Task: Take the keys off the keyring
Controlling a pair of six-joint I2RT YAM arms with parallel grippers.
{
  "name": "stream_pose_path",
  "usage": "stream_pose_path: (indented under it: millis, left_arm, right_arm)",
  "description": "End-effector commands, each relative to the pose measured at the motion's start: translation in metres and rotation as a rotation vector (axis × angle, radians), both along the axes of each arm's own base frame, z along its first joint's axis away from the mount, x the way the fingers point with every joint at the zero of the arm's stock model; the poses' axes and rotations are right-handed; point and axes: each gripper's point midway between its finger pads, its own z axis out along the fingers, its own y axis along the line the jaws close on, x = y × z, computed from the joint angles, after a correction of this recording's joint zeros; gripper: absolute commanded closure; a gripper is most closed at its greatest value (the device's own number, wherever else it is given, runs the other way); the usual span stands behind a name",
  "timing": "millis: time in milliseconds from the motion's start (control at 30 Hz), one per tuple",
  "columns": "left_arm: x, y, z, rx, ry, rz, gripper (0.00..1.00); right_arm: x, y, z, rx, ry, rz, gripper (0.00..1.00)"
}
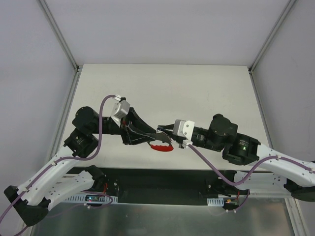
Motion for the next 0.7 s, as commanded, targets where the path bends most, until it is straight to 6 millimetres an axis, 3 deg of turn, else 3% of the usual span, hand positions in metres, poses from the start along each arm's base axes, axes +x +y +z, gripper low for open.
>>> stream_pose_path:
  millis: [0,233,400,667]
  left_arm:
    - [-0.001,-0.003,0.007,-0.02,-0.021,-0.015,0.68]
    - [0.012,-0.004,0.012,-0.044,-0.018,0.075,0.67]
    - [0.025,-0.002,0.009,-0.052,-0.026,0.173,0.66]
    - [0.028,-0.004,0.008,-0.055,-0.057,0.196,0.62]
  right_arm:
    - [0.001,-0.007,0.048,0.168,-0.033,-0.023,0.99]
    - [0.002,-0.007,0.048,0.172,-0.017,-0.031,0.99]
    - [0.014,-0.012,0.048,0.182,0.004,-0.102,0.99]
    - [0.016,-0.009,0.046,0.18,0.018,-0.113,0.99]
